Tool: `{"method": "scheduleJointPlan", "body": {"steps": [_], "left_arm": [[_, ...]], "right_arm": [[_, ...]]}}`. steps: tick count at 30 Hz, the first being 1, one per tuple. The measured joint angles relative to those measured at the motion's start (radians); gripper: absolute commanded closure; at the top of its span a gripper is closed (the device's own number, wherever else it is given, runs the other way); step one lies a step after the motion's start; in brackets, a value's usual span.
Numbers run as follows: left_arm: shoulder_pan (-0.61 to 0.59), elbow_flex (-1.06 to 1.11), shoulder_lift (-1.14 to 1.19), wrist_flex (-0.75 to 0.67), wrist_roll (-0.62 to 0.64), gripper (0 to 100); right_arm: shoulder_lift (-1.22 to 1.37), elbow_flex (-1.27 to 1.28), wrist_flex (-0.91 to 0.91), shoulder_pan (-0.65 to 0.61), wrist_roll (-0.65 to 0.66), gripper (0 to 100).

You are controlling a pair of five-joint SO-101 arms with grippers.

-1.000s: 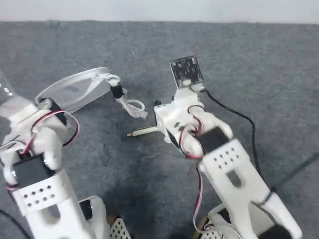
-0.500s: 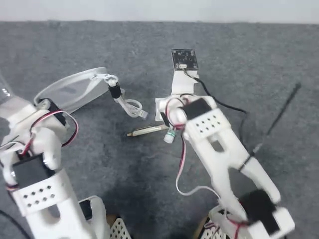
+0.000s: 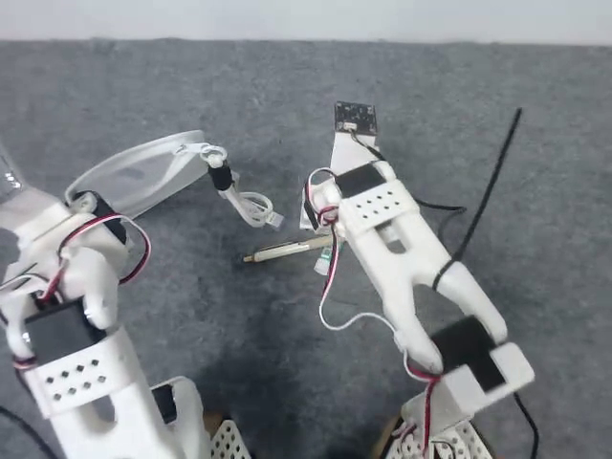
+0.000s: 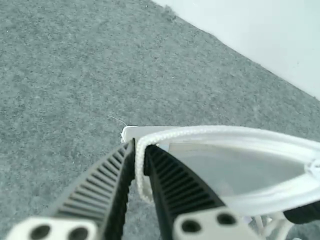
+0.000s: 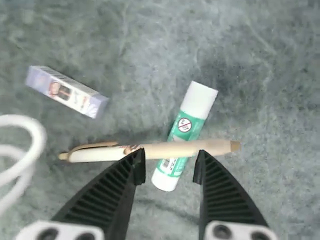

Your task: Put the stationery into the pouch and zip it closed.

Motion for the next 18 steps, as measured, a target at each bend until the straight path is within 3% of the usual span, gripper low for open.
{"method": "scheduleJointPlan", "body": {"steps": [18], "left_arm": [[0.0, 0.0, 0.0, 0.0, 0.0, 99]], "right_arm": [[0.244, -0.15, 0.008, 0.038, 0.0, 84.6]]}}
